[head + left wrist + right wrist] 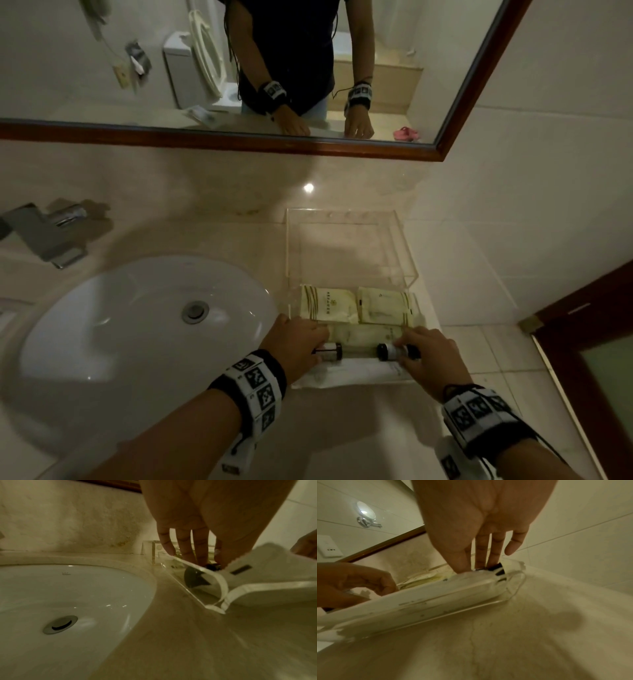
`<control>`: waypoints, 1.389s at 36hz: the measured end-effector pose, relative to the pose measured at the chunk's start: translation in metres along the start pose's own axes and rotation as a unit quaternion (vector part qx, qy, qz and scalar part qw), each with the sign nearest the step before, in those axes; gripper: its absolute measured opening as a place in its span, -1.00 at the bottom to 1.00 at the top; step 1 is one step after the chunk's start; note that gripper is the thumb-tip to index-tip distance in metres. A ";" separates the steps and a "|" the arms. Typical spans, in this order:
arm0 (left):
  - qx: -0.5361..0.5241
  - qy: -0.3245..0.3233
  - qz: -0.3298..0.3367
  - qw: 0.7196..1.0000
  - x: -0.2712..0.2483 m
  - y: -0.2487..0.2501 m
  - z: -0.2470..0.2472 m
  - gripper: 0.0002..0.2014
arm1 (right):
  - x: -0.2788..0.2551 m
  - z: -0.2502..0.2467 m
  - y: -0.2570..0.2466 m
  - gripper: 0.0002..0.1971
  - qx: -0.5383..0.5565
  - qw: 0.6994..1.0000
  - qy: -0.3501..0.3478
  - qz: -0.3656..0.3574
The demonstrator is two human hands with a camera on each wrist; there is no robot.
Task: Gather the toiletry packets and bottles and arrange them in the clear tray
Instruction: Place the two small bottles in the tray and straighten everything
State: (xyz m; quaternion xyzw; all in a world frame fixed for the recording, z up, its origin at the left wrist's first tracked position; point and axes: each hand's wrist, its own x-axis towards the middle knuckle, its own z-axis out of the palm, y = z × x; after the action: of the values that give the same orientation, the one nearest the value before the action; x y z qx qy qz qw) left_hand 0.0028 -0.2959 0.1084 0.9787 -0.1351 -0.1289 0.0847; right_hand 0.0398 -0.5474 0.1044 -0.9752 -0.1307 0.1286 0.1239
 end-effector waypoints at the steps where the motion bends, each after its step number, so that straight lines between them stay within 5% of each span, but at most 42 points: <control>1: 0.000 0.001 -0.001 1.000 0.000 0.000 0.002 -0.86 | 0.000 0.001 -0.001 -0.80 0.002 1.000 -0.001 0.003; 11: -0.044 0.076 -0.034 0.996 -0.035 -0.035 -0.013 -0.75 | -0.004 -0.008 -0.021 -0.80 0.045 0.996 0.063 -0.055; 22: -0.073 0.103 -0.180 0.976 -0.140 -0.125 -0.012 -0.77 | 0.001 0.014 -0.132 -0.89 0.063 0.980 -0.030 -0.187; 29: -0.108 0.084 -0.261 0.956 -0.213 -0.170 0.005 -0.39 | 0.006 0.043 -0.223 -0.82 0.066 0.953 -0.073 -0.286; 38: -0.126 0.097 -0.345 0.925 -0.285 -0.219 0.014 -0.73 | -0.005 0.082 -0.316 -0.74 0.034 0.928 -0.138 -0.345; 50: -0.115 0.089 -0.438 0.887 -0.325 -0.291 0.016 -0.59 | -0.035 0.141 -0.392 -0.49 -0.032 0.871 -0.241 -0.428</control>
State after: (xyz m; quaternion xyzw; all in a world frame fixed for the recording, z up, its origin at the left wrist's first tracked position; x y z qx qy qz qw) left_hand -0.2330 0.0708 0.1092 0.9292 0.3311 -0.0801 0.1431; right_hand -0.1200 -0.1618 0.0882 -0.7662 -0.5650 0.2894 0.1001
